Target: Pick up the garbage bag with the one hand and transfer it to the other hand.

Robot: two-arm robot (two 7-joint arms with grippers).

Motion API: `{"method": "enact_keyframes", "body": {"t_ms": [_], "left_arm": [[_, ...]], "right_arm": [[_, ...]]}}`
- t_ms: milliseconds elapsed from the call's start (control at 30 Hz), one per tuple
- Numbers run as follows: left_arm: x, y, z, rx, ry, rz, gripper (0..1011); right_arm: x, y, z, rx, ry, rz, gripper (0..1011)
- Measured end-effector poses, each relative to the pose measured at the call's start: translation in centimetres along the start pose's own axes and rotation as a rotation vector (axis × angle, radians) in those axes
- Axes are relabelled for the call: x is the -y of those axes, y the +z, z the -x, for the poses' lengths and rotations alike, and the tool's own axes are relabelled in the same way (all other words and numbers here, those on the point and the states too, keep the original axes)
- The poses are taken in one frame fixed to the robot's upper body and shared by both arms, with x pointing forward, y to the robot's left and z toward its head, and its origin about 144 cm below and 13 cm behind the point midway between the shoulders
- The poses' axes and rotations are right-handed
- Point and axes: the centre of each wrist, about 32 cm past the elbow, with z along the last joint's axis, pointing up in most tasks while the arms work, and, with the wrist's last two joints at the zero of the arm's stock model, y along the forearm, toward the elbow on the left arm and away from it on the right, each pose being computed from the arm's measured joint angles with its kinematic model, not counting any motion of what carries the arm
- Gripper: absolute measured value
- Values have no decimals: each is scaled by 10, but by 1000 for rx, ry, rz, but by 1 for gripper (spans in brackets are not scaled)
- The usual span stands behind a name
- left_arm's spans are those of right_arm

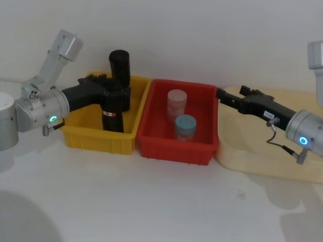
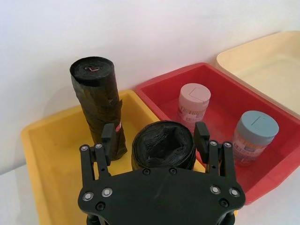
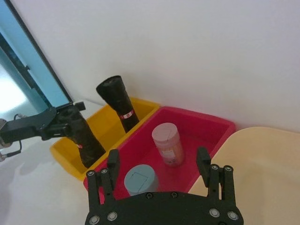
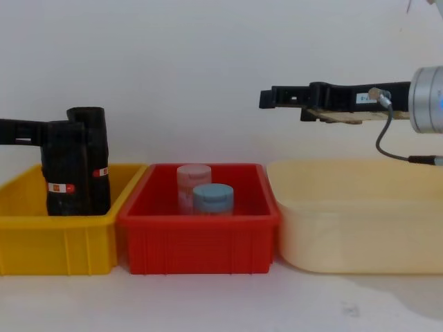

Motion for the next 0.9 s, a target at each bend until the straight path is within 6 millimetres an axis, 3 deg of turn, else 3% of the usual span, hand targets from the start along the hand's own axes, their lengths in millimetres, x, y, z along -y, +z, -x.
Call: {"method": "enact_keyframes", "body": {"t_ms": [400,900], "left_arm": [[3,-1,-1,5,-3,0,1001],[4,-1,-1,8,-5,1,1001]], "right_arm": [[-8,-4,2,31,40,69,1000],[-32,-18,17,155,37,156,1000]]}}
